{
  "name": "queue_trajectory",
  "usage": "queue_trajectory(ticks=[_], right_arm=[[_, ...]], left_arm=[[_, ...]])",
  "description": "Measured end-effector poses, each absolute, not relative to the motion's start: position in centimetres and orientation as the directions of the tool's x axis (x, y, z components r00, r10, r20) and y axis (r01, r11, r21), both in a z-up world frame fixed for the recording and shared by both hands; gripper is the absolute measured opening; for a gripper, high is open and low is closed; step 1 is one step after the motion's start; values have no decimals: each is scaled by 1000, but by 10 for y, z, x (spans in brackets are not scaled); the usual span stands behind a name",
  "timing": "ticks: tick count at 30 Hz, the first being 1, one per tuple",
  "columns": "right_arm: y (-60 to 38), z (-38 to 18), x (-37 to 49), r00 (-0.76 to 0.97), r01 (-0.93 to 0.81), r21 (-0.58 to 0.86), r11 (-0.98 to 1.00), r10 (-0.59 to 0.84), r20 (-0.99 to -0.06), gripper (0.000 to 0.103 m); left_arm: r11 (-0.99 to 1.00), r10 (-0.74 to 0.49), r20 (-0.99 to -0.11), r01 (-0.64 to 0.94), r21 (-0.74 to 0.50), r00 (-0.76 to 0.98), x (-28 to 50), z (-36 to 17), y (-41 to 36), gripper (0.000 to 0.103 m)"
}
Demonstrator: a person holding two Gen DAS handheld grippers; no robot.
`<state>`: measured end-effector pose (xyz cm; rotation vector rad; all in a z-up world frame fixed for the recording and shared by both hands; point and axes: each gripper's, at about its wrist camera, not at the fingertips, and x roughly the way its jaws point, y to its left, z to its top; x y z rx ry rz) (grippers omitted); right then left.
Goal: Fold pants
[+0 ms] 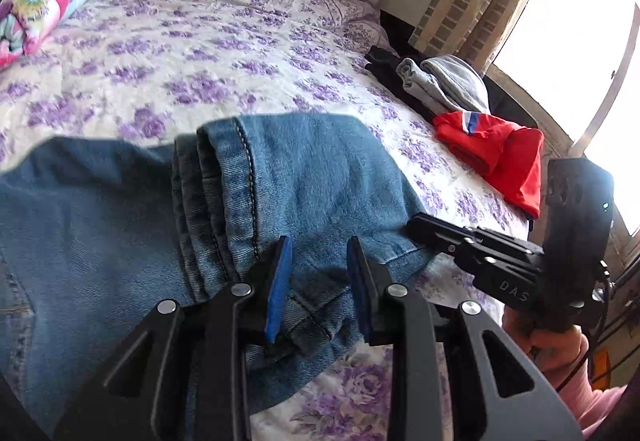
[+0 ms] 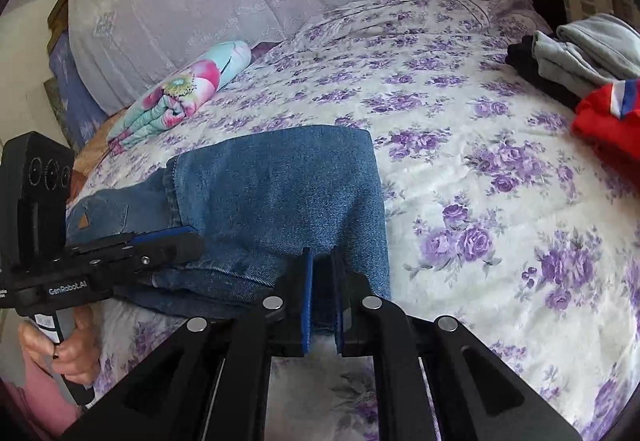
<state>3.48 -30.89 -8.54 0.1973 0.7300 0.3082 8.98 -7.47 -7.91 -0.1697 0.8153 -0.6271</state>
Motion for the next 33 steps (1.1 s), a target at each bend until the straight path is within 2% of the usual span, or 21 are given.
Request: queue_trajectory(ticks=[1,2,3,5,7,8,9,10,11,12,15,18,19,20,21,22,24,26,30,32,33], right_arm=[[-309,-86,34,705,-211,281,936,345,-619,9],[-309,-86,34,706,-219,273,937,345,-618,9],[-309,-86,34,706,-225,268,937,346,-617,9],[-310,-86,35,706,-224,275,935,351,-616,9],[-310,-86,36,708,-227,277,934,353,-612,9],[-310,-86,36,709,-230,279,932,357,-609,9],[-311,-86,36,709,-232,282,931,360,-606,9],[-311,-87,35,710,-234,286,929,364,-603,9],[-312,-87,35,711,-234,292,927,368,-599,9],[-312,-88,35,713,-234,295,927,369,-596,9],[-312,-87,35,714,-234,290,928,367,-596,9],[-313,-88,35,711,-238,292,926,371,-597,9],[-313,-88,35,709,-239,293,926,372,-599,9],[-313,-87,35,705,-238,294,926,372,-604,9],[-314,-84,36,698,-236,294,926,372,-612,9],[-314,-79,37,692,-234,303,924,377,-615,13],[-320,-64,44,674,-260,409,875,468,-571,14],[-318,-47,59,667,-300,473,828,537,-517,14],[-305,-47,113,617,-296,516,804,573,-539,14],[-304,-67,142,596,-213,494,843,512,-618,0],[-306,-77,152,586,-195,491,849,502,-635,0]], left_arm=[[810,-578,-615,468,-353,537,88,-71,-76,39],[817,-567,-595,480,-319,570,86,-59,-78,56],[829,-549,-581,477,-291,600,86,-51,-79,64],[838,-538,-568,471,-277,623,97,-41,-79,64],[829,-555,-593,449,-334,583,121,-46,-76,64],[834,-548,-619,425,-352,562,132,-55,-73,62],[841,-538,-645,403,-361,543,140,-64,-71,45],[849,-525,-666,379,-368,530,148,-75,-67,33],[858,-512,-672,354,-372,535,154,-83,-61,14],[859,-511,-667,334,-387,542,156,-87,-55,6],[846,-532,-668,298,-442,521,160,-87,-44,3],[885,-466,-686,291,-364,559,148,-75,-52,3],[904,-428,-683,292,-313,592,139,-66,-56,5],[911,-411,-673,297,-286,615,131,-59,-58,13],[913,-407,-656,308,-269,635,123,-52,-59,26],[908,-418,-635,327,-263,650,115,-45,-62,31],[891,-451,-591,379,-250,669,99,-34,-69,39],[877,-472,-583,416,-239,661,95,-34,-78,46],[897,-432,-680,357,-260,592,124,-70,-86,45],[893,-440,-674,366,-261,593,126,-83,-83,42],[897,-428,-676,374,-236,600,124,-83,-85,42]])
